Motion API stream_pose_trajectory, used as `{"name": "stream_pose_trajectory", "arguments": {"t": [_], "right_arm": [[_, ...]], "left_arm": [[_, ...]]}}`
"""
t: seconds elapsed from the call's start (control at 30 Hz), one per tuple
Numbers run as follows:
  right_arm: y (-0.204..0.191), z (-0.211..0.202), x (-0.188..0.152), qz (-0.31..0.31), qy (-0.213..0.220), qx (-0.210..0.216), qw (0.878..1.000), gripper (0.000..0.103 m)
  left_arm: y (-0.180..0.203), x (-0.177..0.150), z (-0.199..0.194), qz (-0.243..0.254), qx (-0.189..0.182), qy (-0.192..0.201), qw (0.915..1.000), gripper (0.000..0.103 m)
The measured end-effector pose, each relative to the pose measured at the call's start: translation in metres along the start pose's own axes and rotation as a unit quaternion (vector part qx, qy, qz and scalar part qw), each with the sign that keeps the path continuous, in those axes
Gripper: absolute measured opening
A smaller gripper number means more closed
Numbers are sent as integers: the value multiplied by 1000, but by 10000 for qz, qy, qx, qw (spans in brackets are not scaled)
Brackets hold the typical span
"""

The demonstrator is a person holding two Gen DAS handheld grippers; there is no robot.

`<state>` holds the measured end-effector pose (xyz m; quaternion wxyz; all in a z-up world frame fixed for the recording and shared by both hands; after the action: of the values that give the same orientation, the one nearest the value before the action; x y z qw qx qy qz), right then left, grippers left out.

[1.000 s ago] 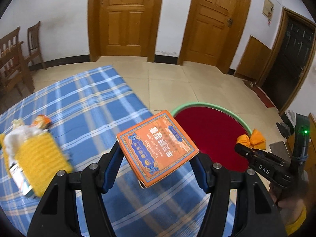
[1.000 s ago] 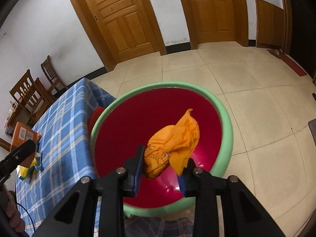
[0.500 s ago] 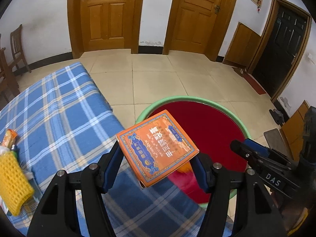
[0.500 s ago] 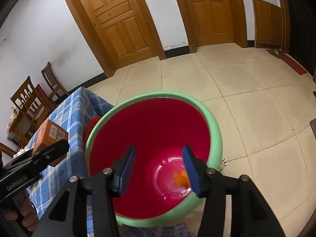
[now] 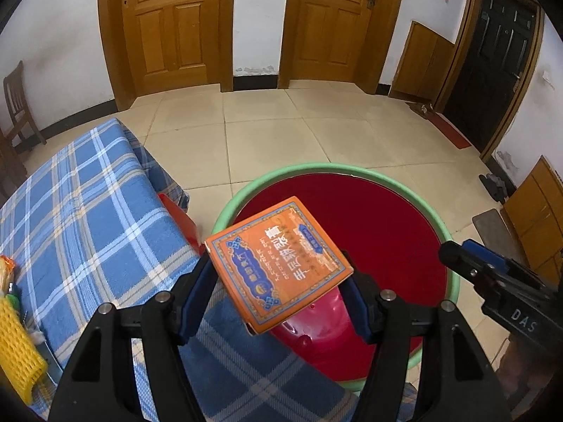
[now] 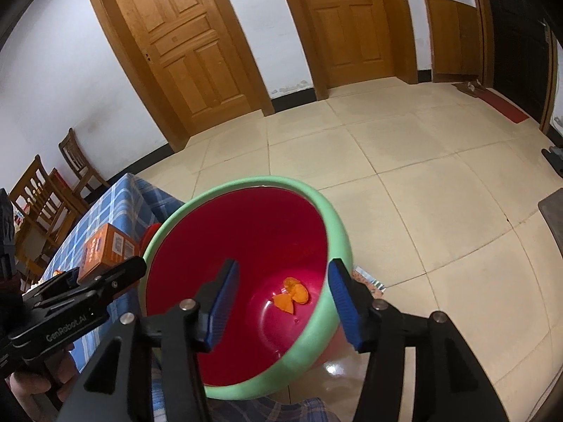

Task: Collect trash
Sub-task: 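Lower the orange-brown box into the red bin and open the left tool, then move both tools back over the table toward the yellow foam nets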

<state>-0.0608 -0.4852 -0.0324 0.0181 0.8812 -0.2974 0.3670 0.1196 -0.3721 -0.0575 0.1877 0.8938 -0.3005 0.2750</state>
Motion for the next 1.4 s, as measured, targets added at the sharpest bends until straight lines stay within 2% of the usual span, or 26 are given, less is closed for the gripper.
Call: {"name": "stream_pose_trajectory", "arguments": {"t": [0.23,0.57,0.83,1.4], "right_arm": [[3,-4,0,45,41,-89,9999,62],[-2,-9,-1,67,35,-67,9999,66],[-13,-19,-3,-24,79,32,10000,68],[-58,-34,-7,-340,154,357,9987,71]], "left_arm": [[0,1,-4,20,205,71,9998,78],[-12,-1,-20,-120,244,155,9995,78],[-34,-8,-40,-462,365,236,9980,78],[-85,-21,-101,-1018,767,662,9896,78]]}}
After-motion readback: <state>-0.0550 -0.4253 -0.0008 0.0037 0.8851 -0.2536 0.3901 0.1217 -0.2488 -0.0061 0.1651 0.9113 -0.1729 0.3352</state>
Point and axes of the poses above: each gripper's, at about its wrist camera, not at the fingertips, and z roughly the way its jaws point, y to its right, x to its top, the point moved 3 cm from there along z, roughly the way its jaws point, and after that the axes turned 7 degrees about -z, right-handed, at the moved point
